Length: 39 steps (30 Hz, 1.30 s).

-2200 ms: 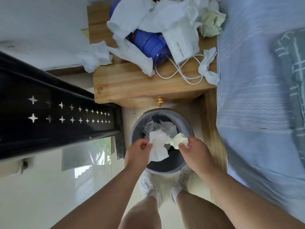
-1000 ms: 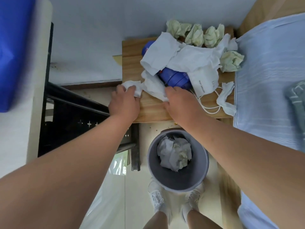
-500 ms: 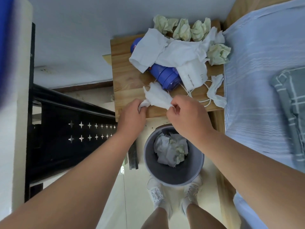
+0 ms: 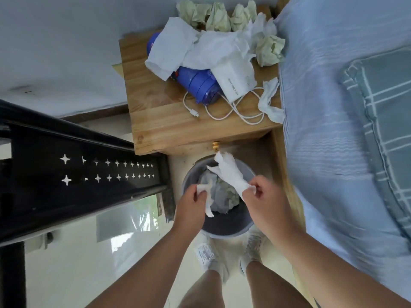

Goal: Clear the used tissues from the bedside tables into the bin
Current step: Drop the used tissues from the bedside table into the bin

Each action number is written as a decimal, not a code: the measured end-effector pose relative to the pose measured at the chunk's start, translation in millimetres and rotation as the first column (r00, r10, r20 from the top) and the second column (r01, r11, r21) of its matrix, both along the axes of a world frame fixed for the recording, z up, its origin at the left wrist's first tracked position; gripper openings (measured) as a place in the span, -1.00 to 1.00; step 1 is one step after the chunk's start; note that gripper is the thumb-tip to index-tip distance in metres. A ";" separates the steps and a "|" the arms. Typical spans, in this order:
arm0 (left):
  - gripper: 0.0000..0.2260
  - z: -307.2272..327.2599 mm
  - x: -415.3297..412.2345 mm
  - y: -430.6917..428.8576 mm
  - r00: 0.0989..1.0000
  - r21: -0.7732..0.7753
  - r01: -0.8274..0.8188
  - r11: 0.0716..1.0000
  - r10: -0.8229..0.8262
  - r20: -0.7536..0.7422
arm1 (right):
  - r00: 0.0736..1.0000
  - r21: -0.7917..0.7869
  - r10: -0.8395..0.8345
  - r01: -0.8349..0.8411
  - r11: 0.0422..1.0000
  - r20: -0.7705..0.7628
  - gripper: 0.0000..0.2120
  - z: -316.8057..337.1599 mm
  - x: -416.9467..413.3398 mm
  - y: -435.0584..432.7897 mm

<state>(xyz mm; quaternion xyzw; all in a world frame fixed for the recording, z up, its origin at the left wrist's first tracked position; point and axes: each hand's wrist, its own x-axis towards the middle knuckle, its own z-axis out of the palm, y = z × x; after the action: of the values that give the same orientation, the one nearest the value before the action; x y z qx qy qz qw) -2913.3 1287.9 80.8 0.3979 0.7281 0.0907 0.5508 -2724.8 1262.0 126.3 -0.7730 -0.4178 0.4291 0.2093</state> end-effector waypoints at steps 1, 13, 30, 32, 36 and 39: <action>-0.88 -7.0 -1.2 -7.4 1.000 -0.030 0.016 0.999 -0.016 -0.013 | 1.000 -0.040 0.000 0.000 0.999 0.001 -0.75 -9.3 -1.0 -7.0; -0.71 -56.8 -10.6 -34.6 0.999 -0.224 0.029 0.974 -0.031 -0.007 | 0.969 -0.433 0.246 -0.213 0.876 0.020 -0.68 -82.6 14.2 -29.0; -0.94 103.9 65.1 151.9 0.994 0.503 0.107 0.858 -0.106 -0.030 | 0.973 0.258 -0.012 -0.050 0.965 0.232 -0.47 35.3 52.4 134.2; -0.88 119.6 69.6 179.2 0.992 0.625 0.117 0.772 -0.063 -0.109 | 0.948 0.229 0.056 -0.133 0.964 0.313 -0.39 37.4 53.9 150.6; -0.52 123.4 76.6 221.6 0.949 0.667 0.272 0.694 -0.079 -0.304 | 0.822 0.047 0.202 -0.267 0.963 0.532 -0.26 29.8 58.5 167.8; -0.36 113.2 80.4 236.4 0.837 0.540 0.499 0.678 -0.216 -0.503 | 0.810 -0.013 0.271 -0.309 0.951 0.520 -0.32 20.2 63.4 170.1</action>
<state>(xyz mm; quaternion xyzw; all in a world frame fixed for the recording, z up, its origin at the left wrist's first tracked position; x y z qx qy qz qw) -2832.9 1524.2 194.0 0.7112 0.6511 0.1430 0.2232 -2661.4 1432.1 146.6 -0.7785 -0.5866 0.2178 0.0494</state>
